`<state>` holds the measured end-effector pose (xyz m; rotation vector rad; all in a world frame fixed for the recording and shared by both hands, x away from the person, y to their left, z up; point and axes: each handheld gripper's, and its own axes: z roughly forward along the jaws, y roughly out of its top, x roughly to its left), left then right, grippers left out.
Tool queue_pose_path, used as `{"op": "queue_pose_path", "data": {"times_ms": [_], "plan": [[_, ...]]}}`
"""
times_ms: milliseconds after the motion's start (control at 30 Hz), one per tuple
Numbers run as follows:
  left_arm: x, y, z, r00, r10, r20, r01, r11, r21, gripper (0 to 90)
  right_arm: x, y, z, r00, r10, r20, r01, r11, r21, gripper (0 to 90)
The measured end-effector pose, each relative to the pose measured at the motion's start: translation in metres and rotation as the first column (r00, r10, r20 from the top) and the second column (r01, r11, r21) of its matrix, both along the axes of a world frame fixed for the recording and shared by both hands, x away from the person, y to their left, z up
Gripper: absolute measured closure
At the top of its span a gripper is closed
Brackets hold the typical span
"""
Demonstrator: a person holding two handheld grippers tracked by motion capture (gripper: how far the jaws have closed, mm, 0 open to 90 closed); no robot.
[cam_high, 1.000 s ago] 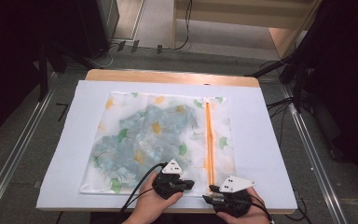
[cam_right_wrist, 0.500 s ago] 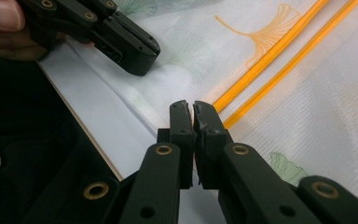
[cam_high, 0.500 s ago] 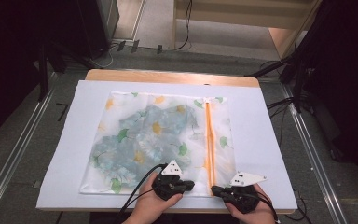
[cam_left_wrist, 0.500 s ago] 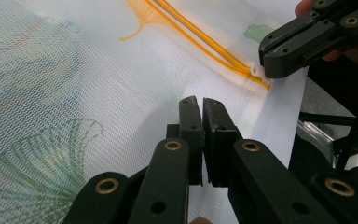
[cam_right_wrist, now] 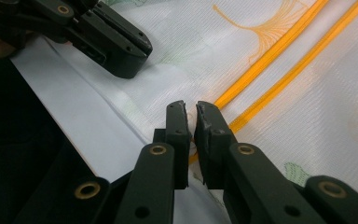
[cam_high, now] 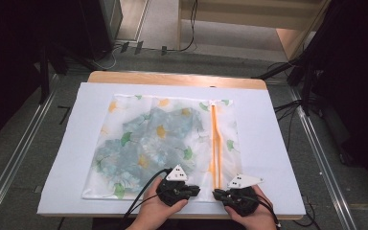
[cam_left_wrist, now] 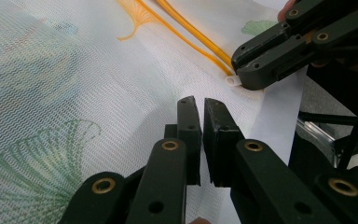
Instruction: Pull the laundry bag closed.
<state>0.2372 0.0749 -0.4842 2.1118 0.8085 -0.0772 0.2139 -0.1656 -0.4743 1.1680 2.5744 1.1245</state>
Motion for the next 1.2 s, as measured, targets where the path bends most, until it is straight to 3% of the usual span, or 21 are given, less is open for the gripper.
{"op": "queue_pose_path", "data": {"times_ms": [167,200,367,533,600,733,800,933,967,1133,1200], "plan": [[0.0,0.0,0.0,1.0,0.0,0.001,0.0,1.0,0.003,85.8,0.0,-0.004,0.004,0.9998,-0.016,-0.013,0.017,0.9993,0.034,90.0],[-0.001,0.0,0.0,1.0,-0.001,0.002,0.001,1.0,0.002,85.7,0.001,-0.009,0.004,0.9993,-0.026,-0.026,0.028,0.9972,0.069,90.0],[-0.001,0.0,0.0,1.0,-0.003,0.004,0.003,1.0,0.002,85.3,0.0,-0.014,0.005,0.9991,-0.028,-0.032,0.031,0.9956,0.089,90.0],[-0.002,-0.002,0.001,0.9999,0.0,0.016,0.0,1.0,0.008,85.0,0.001,-0.012,-0.001,0.9982,-0.015,-0.057,0.019,0.9973,0.071,86.6],[-0.001,-0.003,0.001,0.9998,-0.018,-0.01,0.018,0.9998,-0.002,86.2,0.002,-0.009,-0.003,0.9976,-0.007,-0.069,0.012,0.9975,0.07,85.1],[-0.008,-0.014,0.005,0.998,-0.063,-0.006,0.064,0.998,0.004,85.9,-0.001,-0.003,0.0,0.9998,0.012,-0.018,-0.012,0.9999,0.008,87.6],[-0.012,-0.021,0.006,0.9963,-0.085,-0.007,0.085,0.9963,0.01,84.9,-0.001,-0.001,0.001,0.9999,0.009,-0.013,-0.009,1.0,-0.001,89.8],[-0.016,-0.029,0.005,0.9927,-0.116,0.033,0.114,0.9921,0.051,83.3,0.001,-0.004,0.0,0.9986,-0.02,-0.049,0.022,0.9988,0.043,90.0],[-0.013,-0.028,0.005,0.994,-0.107,0.024,0.106,0.9929,0.055,84.3,0.002,-0.008,-0.001,0.9964,-0.038,-0.075,0.043,0.9964,0.072,90.0],[-0.01,-0.031,0.004,0.996,-0.089,0.005,0.089,0.9956,0.03,84.0,0.002,-0.011,-0.002,0.9947,-0.048,-0.091,0.057,0.9938,0.096,90.0],[-0.011,-0.035,0.003,0.9952,-0.097,0.011,0.097,0.9945,0.04,84.1,0.002,-0.011,-0.002,0.9943,-0.05,-0.094,0.059,0.9934,0.098,90.0]]}}
